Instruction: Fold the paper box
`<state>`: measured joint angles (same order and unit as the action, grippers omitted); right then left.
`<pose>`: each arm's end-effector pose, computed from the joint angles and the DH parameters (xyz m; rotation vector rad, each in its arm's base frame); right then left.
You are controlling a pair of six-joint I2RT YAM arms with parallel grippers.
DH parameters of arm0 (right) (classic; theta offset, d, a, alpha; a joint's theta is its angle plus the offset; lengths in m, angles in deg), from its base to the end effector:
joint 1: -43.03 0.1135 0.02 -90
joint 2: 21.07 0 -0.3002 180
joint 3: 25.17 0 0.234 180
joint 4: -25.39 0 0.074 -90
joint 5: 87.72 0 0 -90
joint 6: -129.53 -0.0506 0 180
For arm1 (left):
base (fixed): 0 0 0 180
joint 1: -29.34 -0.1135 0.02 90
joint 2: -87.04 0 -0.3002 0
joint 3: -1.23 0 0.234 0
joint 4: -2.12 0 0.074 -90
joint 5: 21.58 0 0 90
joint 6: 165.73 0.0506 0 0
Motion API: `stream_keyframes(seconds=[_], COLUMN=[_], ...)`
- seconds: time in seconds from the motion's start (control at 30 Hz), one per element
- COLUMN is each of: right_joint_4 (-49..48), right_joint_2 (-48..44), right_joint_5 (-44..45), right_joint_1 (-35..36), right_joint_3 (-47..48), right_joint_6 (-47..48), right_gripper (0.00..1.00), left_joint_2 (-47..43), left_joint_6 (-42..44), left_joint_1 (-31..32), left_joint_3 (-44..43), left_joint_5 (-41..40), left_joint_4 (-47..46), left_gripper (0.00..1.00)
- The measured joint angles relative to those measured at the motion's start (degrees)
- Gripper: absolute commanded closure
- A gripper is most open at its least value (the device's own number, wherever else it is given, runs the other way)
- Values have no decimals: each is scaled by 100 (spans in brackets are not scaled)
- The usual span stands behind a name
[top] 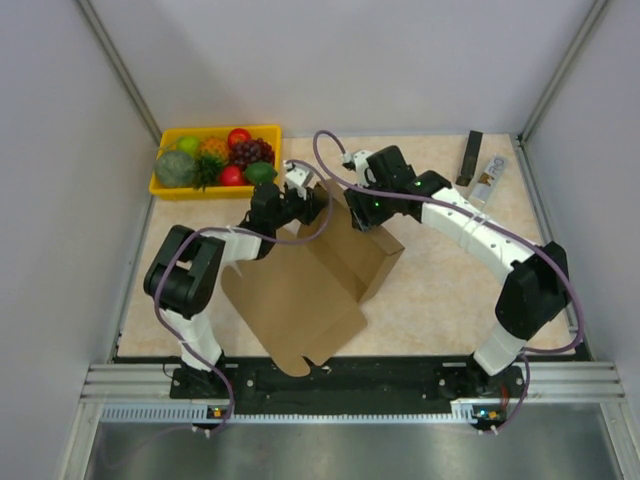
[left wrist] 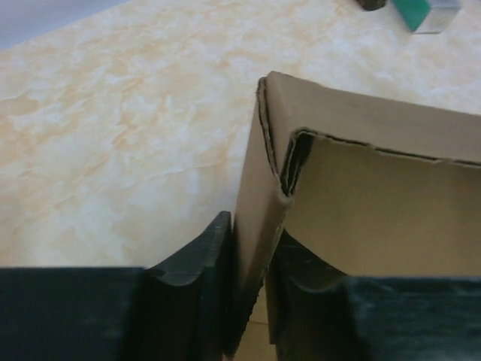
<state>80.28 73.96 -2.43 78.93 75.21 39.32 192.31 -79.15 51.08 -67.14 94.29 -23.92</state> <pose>0.2892 0.2145 0.3397 -0.7920 2.3381 0.3784 0.3667 -0.1700 0.2401 0.6116 1.6888 -0.7132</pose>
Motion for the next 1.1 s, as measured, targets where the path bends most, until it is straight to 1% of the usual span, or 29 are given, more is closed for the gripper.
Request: stream_keyframes(seconds=[0.07, 0.1, 0.2, 0.33, 0.47, 0.5, 0.53, 0.57, 0.7, 0.83, 0.9, 1.0, 1.1], right_joint_4=[31, 48, 111, 275, 269, 267, 262, 260, 289, 269, 249, 249, 254], right_joint_2=[0, 2, 4, 4, 4, 4, 4, 4, -2, -4, -4, -4, -4], right_joint_5=[-136, -168, -201, -173, -74, -52, -26, -13, 7, -66, -122, -153, -170], right_joint_1=[4, 13, 42, 101, 157, 175, 186, 188, 262, 380, 415, 417, 409], right_joint_3=[20, 50, 96, 120, 122, 125, 125, 125, 122, 122, 118, 114, 98], right_joint_6=[-28, -48, -153, -234, -302, -310, -323, -330, -435, -459, -457, -459, -459], right_gripper=[50, 50, 51, 52, 53, 53, 53, 52, 52, 51, 50, 46, 46], left_joint_2=[-120, -184, -354, -391, -391, -391, -391, -393, -514, -791, -911, -975, -1014], left_joint_6=[129, 197, 511, 662, 654, 636, 619, 608, 599, 389, 310, 267, 157], left_joint_1=[83, 131, 470, 872, 1128, 1156, 1174, 1176, 1141, 914, 793, 691, 581], left_joint_3=[238, 310, 549, 699, 706, 710, 710, 710, 728, 1029, 1156, 1207, 1211], left_joint_5=[-332, -472, -1364, -2426, -3185, -3274, -3331, -3344, -3462, -3163, -2924, -2660, -2391], left_joint_4=[-120, -122, -219, -411, -411, -413, -407, -396, -223, -240, -236, -179, -55], left_gripper=[89, 100, 100, 100, 100, 95, 74, 70, 63, 66, 61, 50, 48])
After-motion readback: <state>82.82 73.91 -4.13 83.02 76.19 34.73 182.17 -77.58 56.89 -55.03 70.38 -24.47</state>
